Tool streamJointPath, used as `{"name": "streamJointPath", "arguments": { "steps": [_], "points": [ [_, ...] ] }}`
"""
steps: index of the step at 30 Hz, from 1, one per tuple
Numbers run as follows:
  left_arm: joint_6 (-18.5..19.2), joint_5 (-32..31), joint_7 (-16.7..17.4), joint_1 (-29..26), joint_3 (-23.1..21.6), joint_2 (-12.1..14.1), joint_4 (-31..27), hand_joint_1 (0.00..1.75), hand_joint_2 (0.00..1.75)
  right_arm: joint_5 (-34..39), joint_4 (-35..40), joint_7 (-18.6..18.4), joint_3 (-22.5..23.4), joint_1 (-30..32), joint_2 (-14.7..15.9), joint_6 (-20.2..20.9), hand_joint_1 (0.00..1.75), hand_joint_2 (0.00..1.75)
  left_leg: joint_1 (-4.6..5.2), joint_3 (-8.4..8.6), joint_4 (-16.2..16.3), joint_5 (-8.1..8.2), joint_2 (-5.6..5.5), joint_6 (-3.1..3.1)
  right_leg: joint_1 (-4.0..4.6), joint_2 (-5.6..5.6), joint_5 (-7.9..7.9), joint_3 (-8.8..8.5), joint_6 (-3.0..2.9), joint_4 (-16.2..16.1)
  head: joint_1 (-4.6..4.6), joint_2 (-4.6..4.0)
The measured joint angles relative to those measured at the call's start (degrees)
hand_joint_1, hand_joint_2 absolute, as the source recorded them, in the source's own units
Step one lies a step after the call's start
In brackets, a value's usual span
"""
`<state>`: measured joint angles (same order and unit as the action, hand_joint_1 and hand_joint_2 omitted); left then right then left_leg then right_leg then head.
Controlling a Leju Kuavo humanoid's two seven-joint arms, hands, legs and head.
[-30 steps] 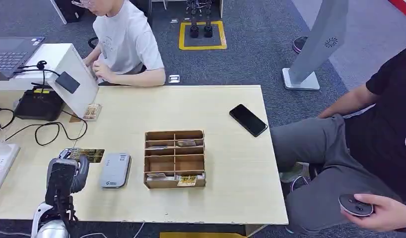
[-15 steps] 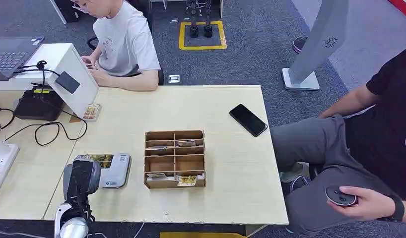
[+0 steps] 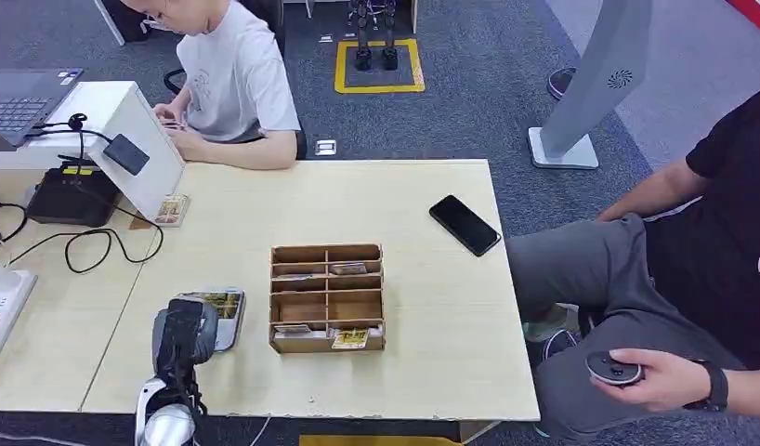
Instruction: Pass the card to the sensor for recognition and then transmit it.
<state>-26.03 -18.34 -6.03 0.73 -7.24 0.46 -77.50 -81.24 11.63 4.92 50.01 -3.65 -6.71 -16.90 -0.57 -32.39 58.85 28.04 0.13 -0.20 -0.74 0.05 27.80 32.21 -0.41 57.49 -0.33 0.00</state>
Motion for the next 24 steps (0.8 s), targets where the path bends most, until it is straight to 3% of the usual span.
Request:
{"name": "streamJointPath", "arguments": {
  "steps": [10, 24],
  "points": [
    [-4.53, -2.58, 0.70, 2.85, -0.11, 0.37, 5.31, 1.75, 1.75, -0.61, 0.00, -0.50, -0.04, -0.18, 0.00, 0.68, 0.00, 0.00, -0.01, 0.00, 0.00, 0.00, 0.00, 0.00, 0.00, 0.00, 0.00, 0.00, -0.01, 0.00, -0.02, 0.00],
    [-5.32, -4.57, 1.36, 4.37, 2.89, 1.20, 10.56, 1.75, 1.75, -1.14, -0.02, -0.68, -0.85, -0.23, 0.00, 0.72, 0.00, 0.00, 0.00, -0.01, 0.00, 0.00, -0.01, 0.00, 0.00, 0.00, -0.01, -0.01, -0.01, 0.01, 0.00, 0.00]
  ]
}}
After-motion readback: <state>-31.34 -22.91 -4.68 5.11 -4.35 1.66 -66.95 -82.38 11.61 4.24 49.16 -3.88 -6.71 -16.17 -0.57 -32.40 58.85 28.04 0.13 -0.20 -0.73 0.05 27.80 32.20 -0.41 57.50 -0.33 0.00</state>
